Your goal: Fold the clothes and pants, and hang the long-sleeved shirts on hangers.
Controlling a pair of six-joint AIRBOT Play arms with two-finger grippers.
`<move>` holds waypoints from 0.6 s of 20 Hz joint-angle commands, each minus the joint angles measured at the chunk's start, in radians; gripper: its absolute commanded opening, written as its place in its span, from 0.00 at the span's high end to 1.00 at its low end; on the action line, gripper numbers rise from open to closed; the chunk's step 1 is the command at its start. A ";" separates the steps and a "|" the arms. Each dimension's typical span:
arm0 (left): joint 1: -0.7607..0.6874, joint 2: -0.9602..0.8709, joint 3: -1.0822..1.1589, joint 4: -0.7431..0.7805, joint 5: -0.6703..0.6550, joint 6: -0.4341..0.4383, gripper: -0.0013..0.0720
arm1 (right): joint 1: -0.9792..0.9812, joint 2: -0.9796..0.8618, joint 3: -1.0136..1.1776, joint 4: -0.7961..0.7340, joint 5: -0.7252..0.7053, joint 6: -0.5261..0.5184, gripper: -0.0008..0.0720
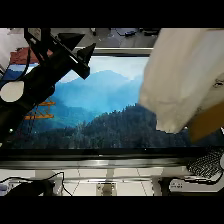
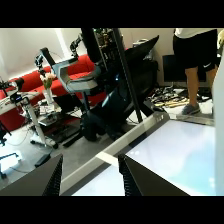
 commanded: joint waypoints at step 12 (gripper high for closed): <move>0.000 -0.047 0.000 0.000 -0.183 -0.012 0.42 | 0.002 -0.020 0.001 -0.104 -0.291 -0.132 0.92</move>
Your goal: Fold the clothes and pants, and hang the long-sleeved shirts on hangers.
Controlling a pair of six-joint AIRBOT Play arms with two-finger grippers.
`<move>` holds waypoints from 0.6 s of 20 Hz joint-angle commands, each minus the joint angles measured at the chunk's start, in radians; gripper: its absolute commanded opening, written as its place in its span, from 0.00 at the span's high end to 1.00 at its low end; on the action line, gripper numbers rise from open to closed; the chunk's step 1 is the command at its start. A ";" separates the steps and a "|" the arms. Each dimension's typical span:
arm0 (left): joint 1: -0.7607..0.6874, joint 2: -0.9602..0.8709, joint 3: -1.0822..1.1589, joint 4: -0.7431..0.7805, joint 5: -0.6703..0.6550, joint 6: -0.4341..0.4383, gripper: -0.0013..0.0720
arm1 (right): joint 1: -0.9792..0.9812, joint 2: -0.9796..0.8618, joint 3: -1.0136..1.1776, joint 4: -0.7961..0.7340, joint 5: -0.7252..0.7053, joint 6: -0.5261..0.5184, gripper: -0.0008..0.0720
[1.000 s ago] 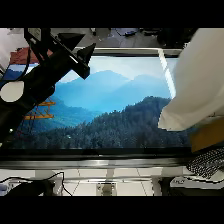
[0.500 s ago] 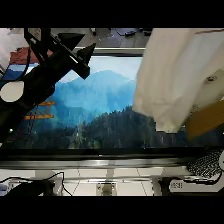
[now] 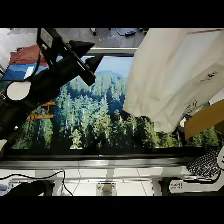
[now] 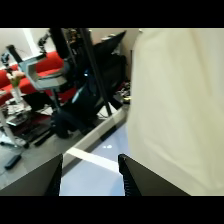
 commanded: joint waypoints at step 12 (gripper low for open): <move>0.000 -0.014 0.000 -0.001 -0.043 -0.008 0.42 | -0.313 -0.003 0.001 0.627 -0.461 -0.222 0.92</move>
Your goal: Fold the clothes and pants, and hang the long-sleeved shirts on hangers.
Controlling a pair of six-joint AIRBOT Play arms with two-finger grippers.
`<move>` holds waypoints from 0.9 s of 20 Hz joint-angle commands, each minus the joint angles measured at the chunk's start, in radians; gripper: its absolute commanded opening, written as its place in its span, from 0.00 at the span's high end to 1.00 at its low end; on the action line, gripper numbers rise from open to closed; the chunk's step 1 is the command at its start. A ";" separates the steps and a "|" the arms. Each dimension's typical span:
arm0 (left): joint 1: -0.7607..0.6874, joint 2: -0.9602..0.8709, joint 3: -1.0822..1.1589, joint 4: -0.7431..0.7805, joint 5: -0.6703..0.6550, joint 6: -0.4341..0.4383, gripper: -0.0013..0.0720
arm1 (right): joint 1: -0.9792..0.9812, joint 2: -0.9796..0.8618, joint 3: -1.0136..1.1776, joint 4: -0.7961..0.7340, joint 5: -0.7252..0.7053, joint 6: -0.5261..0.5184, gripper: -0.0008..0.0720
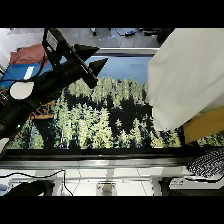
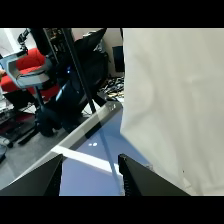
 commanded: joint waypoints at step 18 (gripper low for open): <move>0.008 -0.042 0.000 0.213 -0.338 -0.423 0.42 | 0.311 -0.003 0.001 -0.645 0.660 0.277 0.91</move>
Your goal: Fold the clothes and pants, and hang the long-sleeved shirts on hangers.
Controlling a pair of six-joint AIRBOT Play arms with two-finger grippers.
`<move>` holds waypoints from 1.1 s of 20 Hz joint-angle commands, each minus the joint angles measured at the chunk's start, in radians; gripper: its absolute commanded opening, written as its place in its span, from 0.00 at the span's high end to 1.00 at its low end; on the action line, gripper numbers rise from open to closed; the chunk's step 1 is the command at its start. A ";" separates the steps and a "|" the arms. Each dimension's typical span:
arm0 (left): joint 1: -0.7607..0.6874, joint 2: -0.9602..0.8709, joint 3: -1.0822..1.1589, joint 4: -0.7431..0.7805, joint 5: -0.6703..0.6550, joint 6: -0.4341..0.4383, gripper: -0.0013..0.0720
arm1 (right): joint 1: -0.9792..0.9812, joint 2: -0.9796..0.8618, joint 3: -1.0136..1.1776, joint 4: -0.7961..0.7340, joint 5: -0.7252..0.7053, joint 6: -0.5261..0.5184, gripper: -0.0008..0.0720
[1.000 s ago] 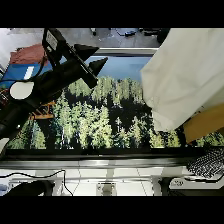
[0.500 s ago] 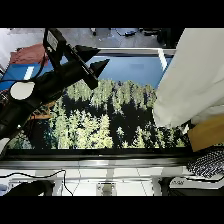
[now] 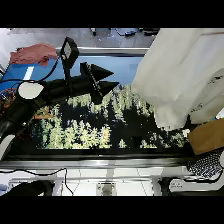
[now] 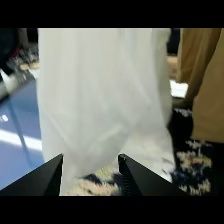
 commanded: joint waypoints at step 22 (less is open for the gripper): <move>-0.013 -0.028 0.000 0.124 0.027 -0.194 0.20 | 0.535 0.000 -0.002 -0.404 0.141 0.054 0.91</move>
